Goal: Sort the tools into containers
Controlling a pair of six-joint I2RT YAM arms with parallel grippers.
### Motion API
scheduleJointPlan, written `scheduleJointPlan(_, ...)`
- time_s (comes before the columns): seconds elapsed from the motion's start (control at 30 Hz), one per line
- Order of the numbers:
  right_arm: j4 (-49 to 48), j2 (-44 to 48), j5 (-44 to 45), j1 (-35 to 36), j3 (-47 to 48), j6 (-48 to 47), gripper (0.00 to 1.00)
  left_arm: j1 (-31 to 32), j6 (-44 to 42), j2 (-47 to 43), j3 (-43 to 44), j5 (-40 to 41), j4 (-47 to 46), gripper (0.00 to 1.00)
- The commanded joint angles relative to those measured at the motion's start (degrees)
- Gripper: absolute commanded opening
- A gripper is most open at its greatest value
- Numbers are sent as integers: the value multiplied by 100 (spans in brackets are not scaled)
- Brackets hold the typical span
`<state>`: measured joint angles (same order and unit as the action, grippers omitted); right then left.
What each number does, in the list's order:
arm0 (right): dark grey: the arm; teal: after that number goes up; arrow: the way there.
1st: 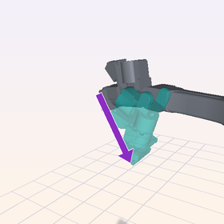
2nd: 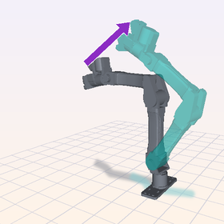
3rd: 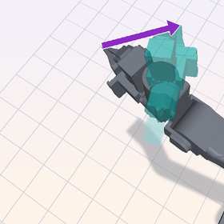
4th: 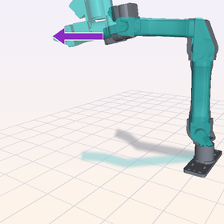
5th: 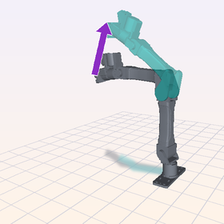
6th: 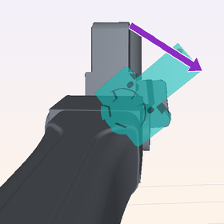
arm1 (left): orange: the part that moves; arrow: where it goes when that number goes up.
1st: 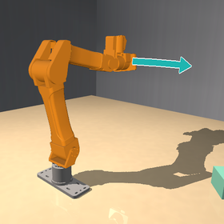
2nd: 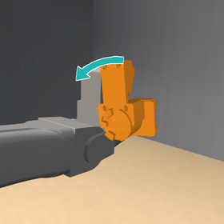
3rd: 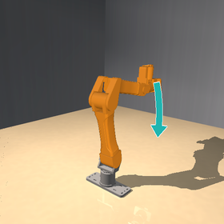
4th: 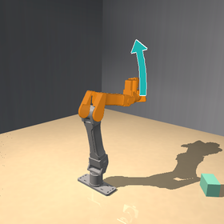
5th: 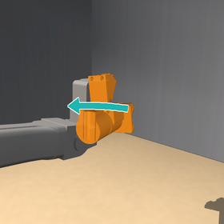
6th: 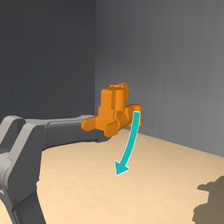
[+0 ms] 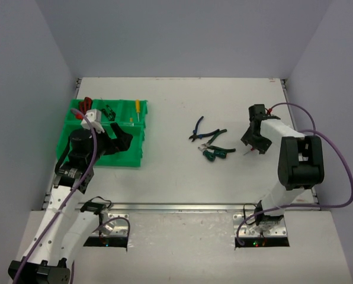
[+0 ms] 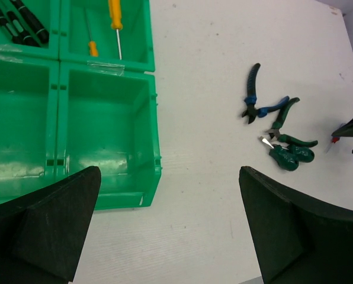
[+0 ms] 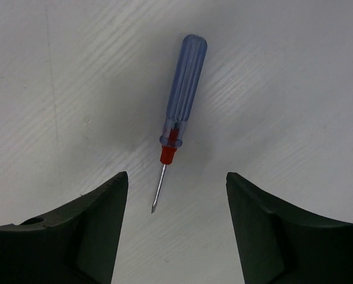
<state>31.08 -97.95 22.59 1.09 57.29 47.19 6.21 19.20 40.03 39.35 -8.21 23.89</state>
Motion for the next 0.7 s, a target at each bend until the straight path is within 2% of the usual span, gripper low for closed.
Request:
scheduleJointPlan(0.0,-245,-109,298,-12,-12,448,67,191,-162,138,16,-379,-289,100)
scheduleJointPlan(0.1,-331,-513,242,-82,67,541,63,328,-162,11,-17,-322,-300,100)
scheduleJointPlan(0.23,-645,-648,-190,-319,-58,510,44,425,-162,-31,-24,-330,-324,100)
scheduleJointPlan(0.27,-689,-647,-202,-336,-118,511,43,425,-162,-22,-24,-347,-324,100)
scheduleJointPlan(0.33,-759,-480,-246,-370,-257,511,37,440,-162,-4,-24,-357,-324,100)
scheduleJointPlan(0.43,-902,-265,-611,-381,-446,388,6,443,-145,0,-15,-405,-346,100)
scheduleJointPlan(0.47,-967,-195,-711,-381,-507,353,0,443,-141,8,-12,-419,-350,100)
scheduleJointPlan(0.67,-1883,1003,-1097,-265,-1399,-242,0,443,194,174,53,-679,-479,100)
